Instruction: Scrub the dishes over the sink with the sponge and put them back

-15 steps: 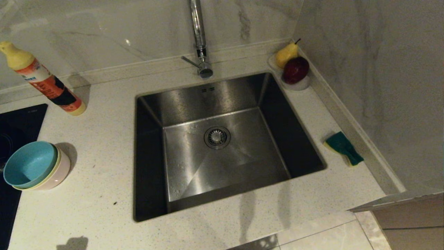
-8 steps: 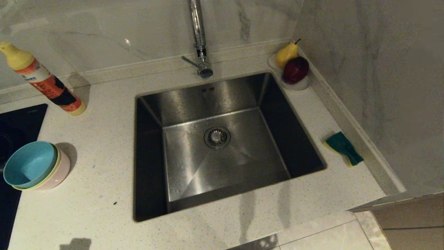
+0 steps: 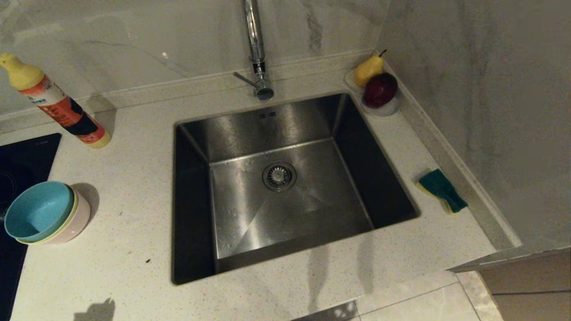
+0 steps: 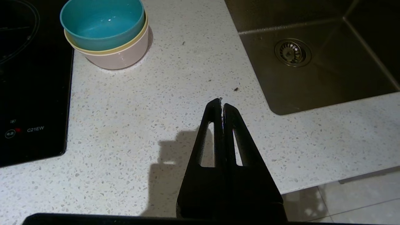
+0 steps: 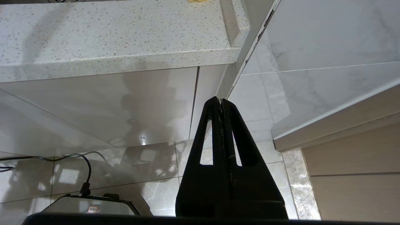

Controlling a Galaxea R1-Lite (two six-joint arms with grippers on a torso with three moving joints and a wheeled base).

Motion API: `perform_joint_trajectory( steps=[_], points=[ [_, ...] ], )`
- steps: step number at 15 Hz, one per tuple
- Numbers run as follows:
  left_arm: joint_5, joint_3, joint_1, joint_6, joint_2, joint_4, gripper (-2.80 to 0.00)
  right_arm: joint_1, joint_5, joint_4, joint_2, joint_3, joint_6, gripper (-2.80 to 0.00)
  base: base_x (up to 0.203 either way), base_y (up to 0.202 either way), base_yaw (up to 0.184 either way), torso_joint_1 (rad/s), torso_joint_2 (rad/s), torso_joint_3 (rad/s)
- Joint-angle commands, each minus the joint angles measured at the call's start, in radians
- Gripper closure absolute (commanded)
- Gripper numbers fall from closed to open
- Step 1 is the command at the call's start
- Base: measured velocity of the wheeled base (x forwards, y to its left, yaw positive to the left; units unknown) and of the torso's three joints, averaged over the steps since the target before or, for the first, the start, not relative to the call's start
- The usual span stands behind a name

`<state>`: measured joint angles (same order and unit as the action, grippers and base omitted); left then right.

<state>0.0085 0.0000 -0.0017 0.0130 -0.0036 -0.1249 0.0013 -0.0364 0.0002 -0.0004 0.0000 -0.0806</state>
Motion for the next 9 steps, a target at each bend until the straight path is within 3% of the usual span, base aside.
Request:
perform_joint_trajectory(
  steps=[1,9],
  points=[
    [0.001,0.040,0.000,0.001,0.002,-0.001,0.00,0.000,0.000,0.000,0.000,0.000,-0.001,0.00,0.000,0.000,0.000,0.000,0.00,0.000],
    [0.001,0.040,0.000,0.001,0.002,-0.001,0.00,0.000,0.010,-0.002,0.000,-0.001,0.039,0.00,0.000,0.000,0.000,0.000,0.00,0.000]
  ],
)
